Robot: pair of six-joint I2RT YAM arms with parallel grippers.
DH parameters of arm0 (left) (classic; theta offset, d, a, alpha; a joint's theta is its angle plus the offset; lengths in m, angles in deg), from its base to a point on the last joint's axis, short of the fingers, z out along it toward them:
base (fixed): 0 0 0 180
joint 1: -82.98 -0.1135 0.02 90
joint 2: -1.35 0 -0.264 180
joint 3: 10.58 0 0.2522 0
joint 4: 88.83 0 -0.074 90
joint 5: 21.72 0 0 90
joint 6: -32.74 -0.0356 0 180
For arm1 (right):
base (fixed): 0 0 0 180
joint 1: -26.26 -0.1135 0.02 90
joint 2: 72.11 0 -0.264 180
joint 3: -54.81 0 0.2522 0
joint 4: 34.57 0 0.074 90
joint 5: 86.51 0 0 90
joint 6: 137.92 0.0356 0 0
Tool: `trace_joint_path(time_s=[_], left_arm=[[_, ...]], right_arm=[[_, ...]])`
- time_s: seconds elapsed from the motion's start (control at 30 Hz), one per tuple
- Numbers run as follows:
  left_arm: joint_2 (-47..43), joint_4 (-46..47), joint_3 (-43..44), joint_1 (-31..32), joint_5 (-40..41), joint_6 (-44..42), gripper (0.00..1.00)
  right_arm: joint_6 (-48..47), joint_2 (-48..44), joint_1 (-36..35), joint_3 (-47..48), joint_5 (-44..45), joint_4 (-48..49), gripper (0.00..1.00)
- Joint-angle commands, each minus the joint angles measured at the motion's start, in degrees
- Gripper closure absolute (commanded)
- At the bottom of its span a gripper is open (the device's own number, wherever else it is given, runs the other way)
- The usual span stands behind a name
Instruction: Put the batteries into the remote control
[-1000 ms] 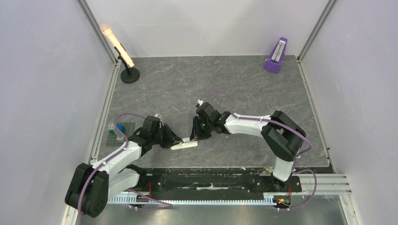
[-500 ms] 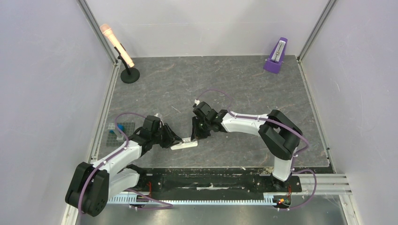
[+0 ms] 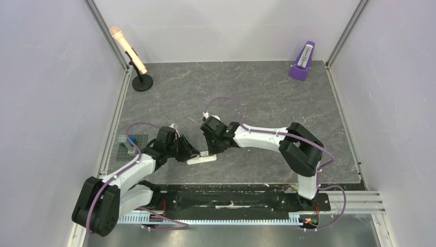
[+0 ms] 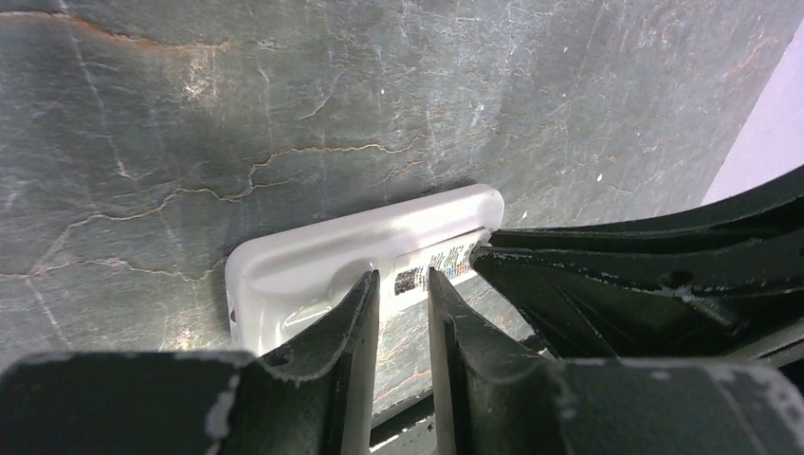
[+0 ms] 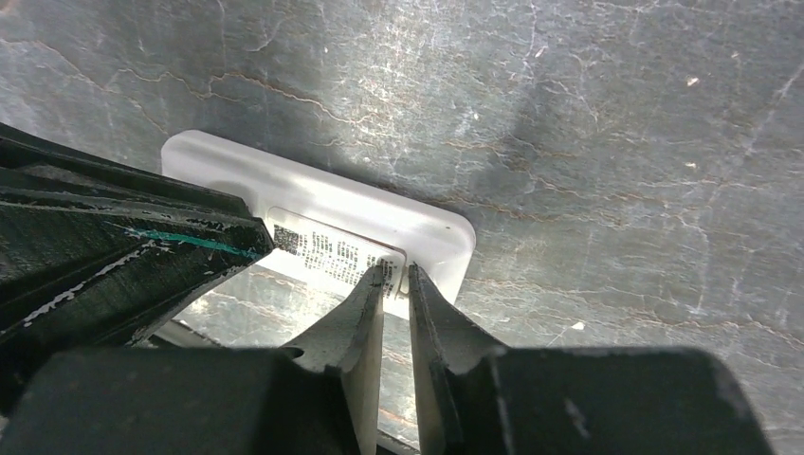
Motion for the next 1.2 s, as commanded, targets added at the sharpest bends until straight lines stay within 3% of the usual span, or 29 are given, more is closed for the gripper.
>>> trace_joint_path(time_s=[0.0,0.27,0.53,0.8,0.93,1.03,1.17], left_arm=[[0.5,0.3,0.8,-0.3,-0.4,-2.8,0.69],[0.2,-0.3,0.8,-0.3,-0.1,-3.5,0.69],[0.1,-0.9,1.5,-0.3,0.1,-4.2,0.69],[-2.0,-4.6,5.9,-0.3,1.4,-5.8,0.66],[-4.6,-8.8,9.5,-0.3,3.4,-7.0,0.6],[-6.9,-12.7,10.3,-0.3,4.4,-7.3,0.55],[-9.7,-17.4,7.4,-0.3,4.3,-7.3,0.6]], right_arm=[[-2.8,6.2,-2.4,0.5,11.6,-4.9,0.82],[-3.2,7.9,-4.1,1.4,18.4,-7.3,0.79],[-4.4,7.0,-4.1,4.7,21.6,-9.4,0.71],[-3.6,0.2,-3.5,5.2,18.8,-8.1,0.57],[-3.9,-6.5,-1.7,-0.1,14.2,-3.0,0.46],[-5.2,-10.2,-0.5,-5.1,11.0,0.6,0.45],[-9.0,-12.2,-0.3,-9.6,7.7,2.8,0.44]])
